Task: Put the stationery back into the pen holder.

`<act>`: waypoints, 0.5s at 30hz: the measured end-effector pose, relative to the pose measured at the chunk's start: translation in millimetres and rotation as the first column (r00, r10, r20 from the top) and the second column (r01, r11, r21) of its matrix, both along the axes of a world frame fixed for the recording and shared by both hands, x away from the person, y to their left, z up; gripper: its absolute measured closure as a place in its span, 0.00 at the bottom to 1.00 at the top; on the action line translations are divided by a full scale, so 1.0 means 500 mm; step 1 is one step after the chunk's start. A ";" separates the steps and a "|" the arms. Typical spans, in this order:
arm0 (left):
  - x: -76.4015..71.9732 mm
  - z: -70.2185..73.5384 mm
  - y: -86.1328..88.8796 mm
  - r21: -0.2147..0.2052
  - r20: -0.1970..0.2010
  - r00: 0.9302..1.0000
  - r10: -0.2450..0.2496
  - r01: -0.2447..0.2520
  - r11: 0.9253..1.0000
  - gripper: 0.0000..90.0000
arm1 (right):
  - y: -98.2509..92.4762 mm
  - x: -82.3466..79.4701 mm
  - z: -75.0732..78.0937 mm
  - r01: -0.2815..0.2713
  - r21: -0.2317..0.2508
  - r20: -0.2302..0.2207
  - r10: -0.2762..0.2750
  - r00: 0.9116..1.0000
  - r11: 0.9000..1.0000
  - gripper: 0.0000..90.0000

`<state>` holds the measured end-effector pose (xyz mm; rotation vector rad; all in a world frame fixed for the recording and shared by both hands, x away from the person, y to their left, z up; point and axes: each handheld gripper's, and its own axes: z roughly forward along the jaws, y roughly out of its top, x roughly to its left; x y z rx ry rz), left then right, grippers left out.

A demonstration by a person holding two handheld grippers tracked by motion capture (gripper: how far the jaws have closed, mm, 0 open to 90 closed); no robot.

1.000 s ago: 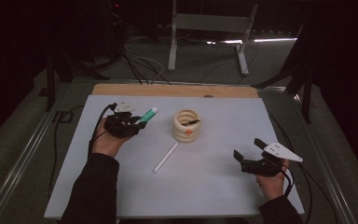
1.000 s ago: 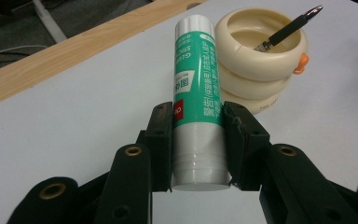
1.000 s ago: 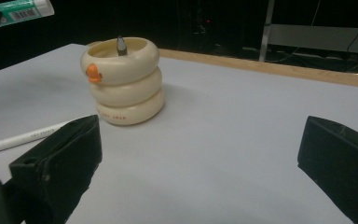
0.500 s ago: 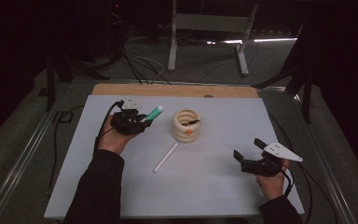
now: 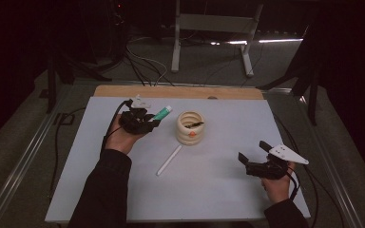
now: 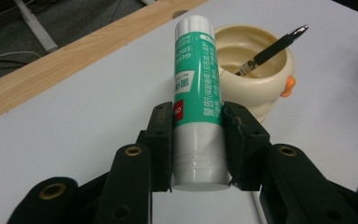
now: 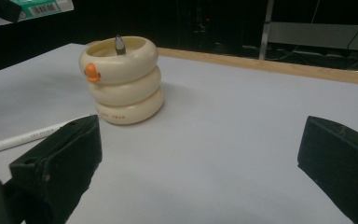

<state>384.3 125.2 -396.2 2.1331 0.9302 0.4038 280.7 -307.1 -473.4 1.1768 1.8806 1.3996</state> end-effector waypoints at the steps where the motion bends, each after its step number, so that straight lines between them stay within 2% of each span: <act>1: 0.001 0.000 -0.002 0.000 0.001 1.000 -0.003 0.003 1.000 0.73 | 0.000 0.000 0.000 0.000 0.000 0.000 0.000 1.000 1.000 0.00; 15: 0.015 -0.002 -0.037 0.007 -0.013 1.000 -0.021 0.021 1.000 0.73 | 0.000 0.002 -0.001 0.002 -0.002 -0.006 -0.002 1.000 1.000 0.00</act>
